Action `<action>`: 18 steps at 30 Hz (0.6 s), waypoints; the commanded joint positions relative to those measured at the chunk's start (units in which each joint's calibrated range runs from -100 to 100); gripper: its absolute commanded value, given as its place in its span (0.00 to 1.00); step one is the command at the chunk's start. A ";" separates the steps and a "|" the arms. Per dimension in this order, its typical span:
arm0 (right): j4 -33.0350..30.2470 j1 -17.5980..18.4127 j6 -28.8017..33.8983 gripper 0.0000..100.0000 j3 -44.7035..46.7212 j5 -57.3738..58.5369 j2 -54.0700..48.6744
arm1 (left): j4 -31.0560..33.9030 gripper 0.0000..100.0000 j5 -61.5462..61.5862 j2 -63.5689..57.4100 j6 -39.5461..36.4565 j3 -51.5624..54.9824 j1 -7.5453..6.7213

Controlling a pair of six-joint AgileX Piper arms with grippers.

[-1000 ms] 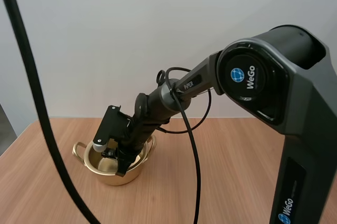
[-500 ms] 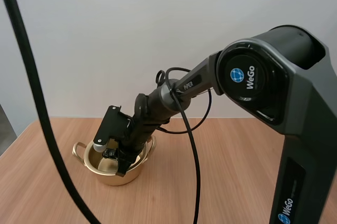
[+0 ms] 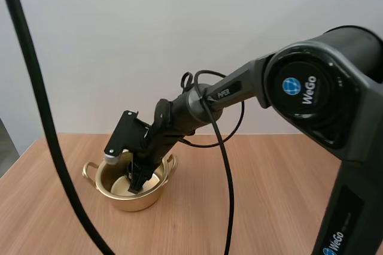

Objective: Open the pot, put the car inside, and close it

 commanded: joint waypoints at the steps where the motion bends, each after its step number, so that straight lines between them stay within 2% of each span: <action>1: -0.02 0.03 1.01 0.55 -0.08 -0.13 -4.94 | -0.07 0.00 0.00 0.33 0.05 -0.06 -0.04; 3: -0.61 0.03 2.17 0.49 -0.08 0.08 -8.81 | -0.07 0.00 0.00 0.47 0.05 -0.06 -0.04; 5: -0.68 -0.24 3.39 0.37 -0.08 0.43 -13.08 | -0.07 0.00 0.00 0.47 0.05 -0.06 -0.04; 9: -0.68 -2.33 5.06 0.02 -0.08 0.43 -23.31 | -0.07 0.00 -2.57 0.47 0.05 -0.06 -0.04; 12: -0.80 -5.07 6.61 0.00 -0.08 0.49 -29.75 | -0.33 0.00 -3.35 0.47 0.05 -0.06 -0.04; 18: -1.65 -13.53 10.39 0.00 -0.08 0.44 -38.74 | -0.45 0.00 -3.35 0.97 0.05 -0.06 -0.04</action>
